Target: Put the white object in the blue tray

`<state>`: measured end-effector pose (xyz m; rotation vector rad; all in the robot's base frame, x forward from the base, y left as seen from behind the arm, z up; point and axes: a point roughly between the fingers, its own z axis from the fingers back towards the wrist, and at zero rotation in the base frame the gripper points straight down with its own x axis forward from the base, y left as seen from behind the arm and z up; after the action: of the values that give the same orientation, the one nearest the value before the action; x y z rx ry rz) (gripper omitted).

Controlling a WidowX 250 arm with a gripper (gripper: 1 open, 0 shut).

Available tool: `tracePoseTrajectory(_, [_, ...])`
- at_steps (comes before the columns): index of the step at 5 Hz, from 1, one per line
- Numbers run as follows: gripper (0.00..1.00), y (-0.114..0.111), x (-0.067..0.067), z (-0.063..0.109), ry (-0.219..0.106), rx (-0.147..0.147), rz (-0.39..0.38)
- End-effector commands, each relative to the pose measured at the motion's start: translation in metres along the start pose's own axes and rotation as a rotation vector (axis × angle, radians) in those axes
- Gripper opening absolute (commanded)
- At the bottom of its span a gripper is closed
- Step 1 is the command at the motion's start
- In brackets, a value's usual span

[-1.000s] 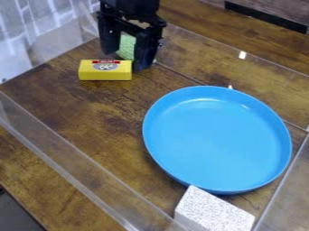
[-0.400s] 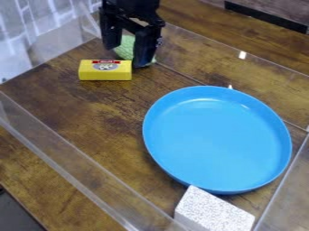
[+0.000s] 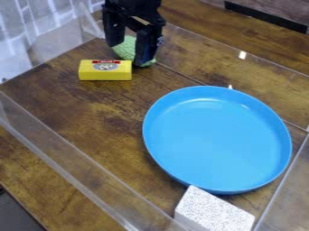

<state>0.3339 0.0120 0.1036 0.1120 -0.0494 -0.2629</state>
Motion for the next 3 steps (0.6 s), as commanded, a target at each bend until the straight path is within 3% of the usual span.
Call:
tracePoseTrajectory(1, [1.00, 0.0151, 0.0055, 0.0133, -0.066, 0.016, 0.030])
tracePoseTrajectory(3, [1.00, 0.0183, 0.0096, 0.0061, -0.090, 0.007, 0.020])
